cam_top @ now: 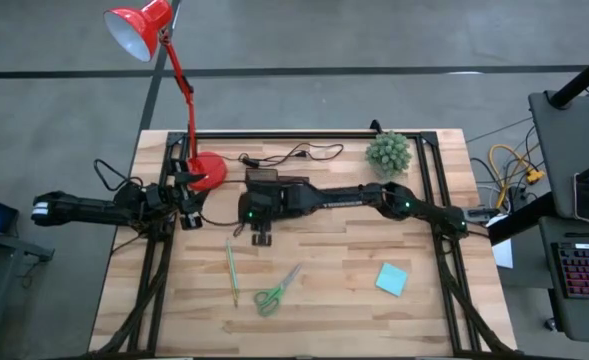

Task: Pick and place office supplies into organizer
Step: Put the green scissors into the black mesh desk organizer

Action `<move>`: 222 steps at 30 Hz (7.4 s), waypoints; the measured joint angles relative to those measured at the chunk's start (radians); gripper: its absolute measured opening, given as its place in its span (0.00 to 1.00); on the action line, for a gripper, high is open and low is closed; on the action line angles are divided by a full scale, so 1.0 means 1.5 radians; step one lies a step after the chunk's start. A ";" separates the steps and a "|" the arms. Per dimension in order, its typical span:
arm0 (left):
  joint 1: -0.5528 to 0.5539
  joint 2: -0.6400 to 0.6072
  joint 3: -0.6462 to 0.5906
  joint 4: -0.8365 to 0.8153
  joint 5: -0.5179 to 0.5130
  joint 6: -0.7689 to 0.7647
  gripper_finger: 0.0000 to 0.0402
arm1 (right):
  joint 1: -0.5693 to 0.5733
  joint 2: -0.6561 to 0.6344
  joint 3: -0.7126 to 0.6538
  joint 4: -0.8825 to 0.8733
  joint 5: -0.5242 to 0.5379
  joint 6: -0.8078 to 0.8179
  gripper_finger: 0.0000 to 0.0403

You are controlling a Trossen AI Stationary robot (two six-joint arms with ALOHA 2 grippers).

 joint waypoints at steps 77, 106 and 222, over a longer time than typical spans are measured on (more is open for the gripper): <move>0.000 -0.003 0.021 -0.101 0.259 -0.093 0.39 | 0.114 -0.189 -0.312 0.328 -0.167 -0.047 0.03; 0.000 -0.005 0.012 -0.100 0.201 -0.109 0.39 | 0.052 -0.978 -1.312 0.967 0.012 -0.075 0.03; -0.433 0.974 0.718 -0.949 -0.003 -0.311 0.27 | -0.050 -1.177 -1.317 0.918 -0.104 -0.176 0.03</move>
